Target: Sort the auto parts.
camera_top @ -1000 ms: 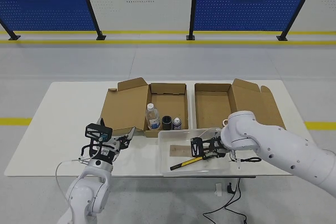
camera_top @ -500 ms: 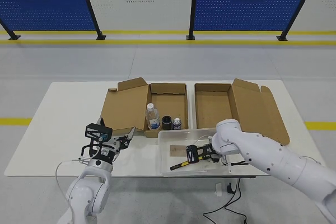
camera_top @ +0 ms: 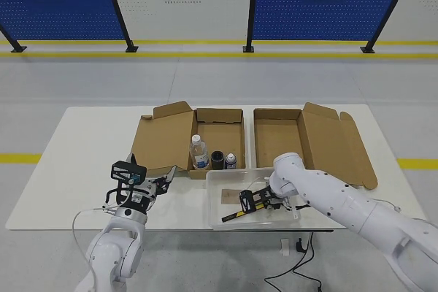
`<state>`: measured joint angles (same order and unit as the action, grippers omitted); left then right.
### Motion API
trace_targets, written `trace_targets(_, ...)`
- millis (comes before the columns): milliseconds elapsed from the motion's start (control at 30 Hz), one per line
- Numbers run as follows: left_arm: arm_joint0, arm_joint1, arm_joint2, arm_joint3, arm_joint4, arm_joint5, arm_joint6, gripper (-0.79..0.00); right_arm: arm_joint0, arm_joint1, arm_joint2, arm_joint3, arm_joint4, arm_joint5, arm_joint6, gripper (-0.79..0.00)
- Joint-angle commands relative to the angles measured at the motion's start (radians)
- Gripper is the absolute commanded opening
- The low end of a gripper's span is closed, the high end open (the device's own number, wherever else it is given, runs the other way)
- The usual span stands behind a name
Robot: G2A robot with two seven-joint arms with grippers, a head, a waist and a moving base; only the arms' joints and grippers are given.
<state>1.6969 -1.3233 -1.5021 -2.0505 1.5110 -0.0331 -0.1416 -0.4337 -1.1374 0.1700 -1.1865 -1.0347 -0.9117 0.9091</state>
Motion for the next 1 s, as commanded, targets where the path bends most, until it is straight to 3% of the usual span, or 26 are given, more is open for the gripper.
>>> trace_targets(0,0.0,0.0,0.0,0.0,0.0,0.0,0.0,0.0,-0.002,-0.015,0.0,0.03,-0.028,-0.024,-0.024,-0.459)
trace_targets(167,0.0,0.0,0.0,0.0,0.0,0.0,0.0,0.0,0.002,-0.059,0.0,0.118,-0.103,-0.095,-0.095,-0.474)
trace_targets(400,0.0,0.0,0.0,0.0,0.0,0.0,0.0,0.0,-0.003,-0.116,0.0,0.19,-0.13,-0.101,-0.101,-0.523)
trace_targets(500,0.0,0.0,0.0,0.0,0.0,0.0,0.0,0.0,-0.005,-0.136,0.0,0.212,-0.143,-0.101,-0.101,-0.68)
trace_targets(600,0.0,0.0,0.0,0.0,0.0,0.0,0.0,0.0,0.0,-0.152,0.0,0.229,-0.148,-0.101,-0.101,-0.785)
trace_targets(967,0.0,0.0,0.0,0.0,0.0,0.0,0.0,0.0,0.035,-0.157,0.0,0.208,-0.109,-0.101,-0.101,-0.785)
